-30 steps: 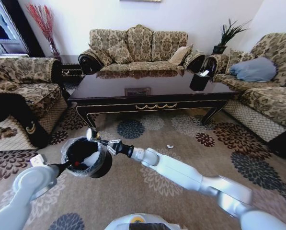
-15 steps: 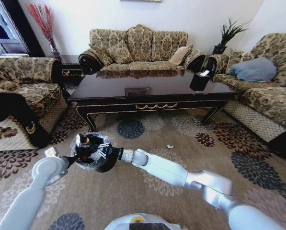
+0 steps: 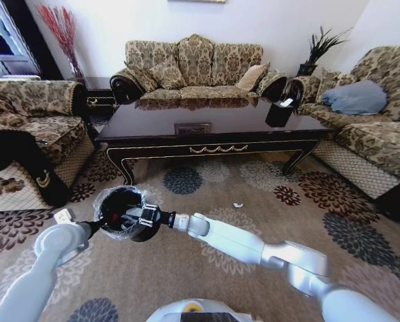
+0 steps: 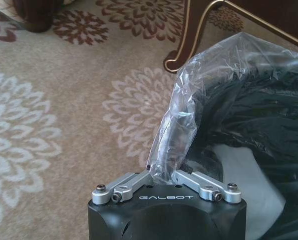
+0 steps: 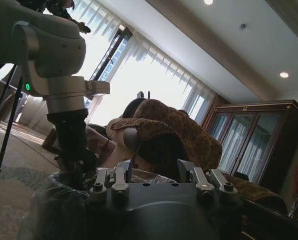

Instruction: Move to the front of the table and pick up the trash from the floor, then place it into the trash bin.

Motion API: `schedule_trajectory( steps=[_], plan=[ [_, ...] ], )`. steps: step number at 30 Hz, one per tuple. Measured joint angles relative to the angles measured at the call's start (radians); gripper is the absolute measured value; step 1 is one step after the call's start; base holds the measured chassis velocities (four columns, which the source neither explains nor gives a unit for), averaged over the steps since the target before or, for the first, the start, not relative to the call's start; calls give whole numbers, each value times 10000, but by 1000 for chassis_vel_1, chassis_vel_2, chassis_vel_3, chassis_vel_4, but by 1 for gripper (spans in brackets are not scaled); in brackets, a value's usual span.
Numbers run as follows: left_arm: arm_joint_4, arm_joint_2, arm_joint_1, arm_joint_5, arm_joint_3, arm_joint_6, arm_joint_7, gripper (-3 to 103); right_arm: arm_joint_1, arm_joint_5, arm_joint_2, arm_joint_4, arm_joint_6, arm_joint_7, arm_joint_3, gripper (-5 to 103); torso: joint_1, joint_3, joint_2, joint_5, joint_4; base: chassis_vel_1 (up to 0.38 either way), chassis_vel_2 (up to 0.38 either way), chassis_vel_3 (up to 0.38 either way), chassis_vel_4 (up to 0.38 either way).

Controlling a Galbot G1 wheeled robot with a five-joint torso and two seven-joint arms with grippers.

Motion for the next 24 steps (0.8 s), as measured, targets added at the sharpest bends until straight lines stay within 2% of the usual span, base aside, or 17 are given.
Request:
schedule_trajectory(
  steps=[2,3,5,7,8,10,12,14,15,18,20,24],
  plan=[
    [-44,-9,86,29,-59,-1,1,0,-90,236,-63,42,-73,-5,173,52,0,0,0,0,-1,0,0,0,0],
    [-214,-52,401,97,-282,-1,1,0,-302,922,-233,135,-295,151,621,63,0,0,0,1,0,0,0,0,0],
    [-299,-80,558,119,-373,1,2,0,-394,1212,-324,178,-433,420,829,63,0,0,1,1,2,0,0,0,0],
    [-612,-228,1036,406,-645,1,61,0,-630,1933,-693,290,-939,1492,1424,74,0,0,0,1,3,0,0,0,0],
    [-612,-228,1036,406,-645,1,61,0,-630,1933,-693,290,-939,1492,1424,74,0,0,0,1,3,0,0,0,0],
    [-955,-429,1411,645,-855,-47,137,0,-807,2416,-1057,313,-1343,2408,1916,84,-1,0,0,2,1,0,0,0,0],
    [-1177,-580,1618,827,-986,-113,164,0,-944,2775,-1290,314,-1675,2876,2250,95,0,-1,0,3,1,0,0,0,0],
    [-1281,-651,1697,948,-1043,-147,166,0,-1062,3015,-1456,341,-1901,3099,2504,95,-1,-1,0,3,3,0,0,0,0],
    [-1407,-692,1742,1217,-1064,-197,235,0,-1349,3315,-1781,420,-2252,3376,3011,100,-1,0,0,3,6,0,0,0,0],
    [-1523,-682,1723,1378,-1058,-225,345,0,-1641,3458,-2120,476,-2464,3520,3517,100,-1,0,0,3,2,0,0,0,0],
    [-1754,-658,1788,1356,-1117,-230,443,0,-2100,3505,-2518,497,-2764,3772,4221,100,0,-1,1,2,-10,0,0,0,0],
    [-1964,-696,2013,1365,-1350,-228,419,0,-2547,3622,-2748,423,-3124,4064,4825,100,-1,-1,0,2,1,0,0,0,0]
  ],
)
